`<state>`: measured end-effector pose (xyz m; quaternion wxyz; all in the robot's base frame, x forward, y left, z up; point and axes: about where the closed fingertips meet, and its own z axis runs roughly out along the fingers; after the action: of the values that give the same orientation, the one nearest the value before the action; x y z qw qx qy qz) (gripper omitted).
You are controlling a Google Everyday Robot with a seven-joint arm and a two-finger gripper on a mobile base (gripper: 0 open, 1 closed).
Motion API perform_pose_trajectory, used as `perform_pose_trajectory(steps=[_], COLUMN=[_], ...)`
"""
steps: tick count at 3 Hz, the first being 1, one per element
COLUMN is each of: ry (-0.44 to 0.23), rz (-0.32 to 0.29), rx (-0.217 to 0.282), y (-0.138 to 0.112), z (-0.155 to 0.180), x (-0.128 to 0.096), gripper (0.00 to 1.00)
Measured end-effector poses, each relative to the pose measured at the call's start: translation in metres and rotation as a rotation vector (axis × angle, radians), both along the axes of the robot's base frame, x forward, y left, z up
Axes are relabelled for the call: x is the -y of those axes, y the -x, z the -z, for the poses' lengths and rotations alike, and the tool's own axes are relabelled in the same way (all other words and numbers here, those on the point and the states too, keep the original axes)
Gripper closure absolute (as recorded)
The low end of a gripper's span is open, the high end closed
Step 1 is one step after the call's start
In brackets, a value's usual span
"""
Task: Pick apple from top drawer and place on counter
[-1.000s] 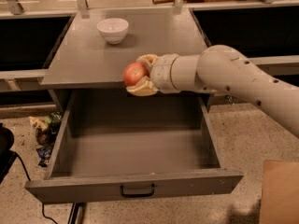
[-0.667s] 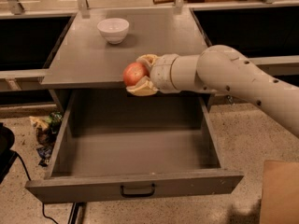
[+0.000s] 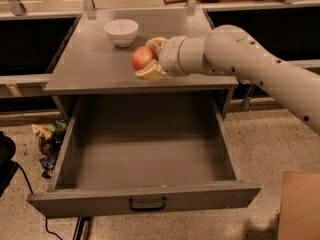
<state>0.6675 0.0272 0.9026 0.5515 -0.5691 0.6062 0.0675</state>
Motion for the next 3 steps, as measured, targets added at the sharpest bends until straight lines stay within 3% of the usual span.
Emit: perform_pose_trajectory(steps=[1,3], ry=[0.002,-0.006], rz=[0.014,0.046], rx=[-0.001,-0.074], y=[-0.024,-0.071], z=[-0.007,0.013], x=[-0.001,0.002], gripper=[1.0,1.0])
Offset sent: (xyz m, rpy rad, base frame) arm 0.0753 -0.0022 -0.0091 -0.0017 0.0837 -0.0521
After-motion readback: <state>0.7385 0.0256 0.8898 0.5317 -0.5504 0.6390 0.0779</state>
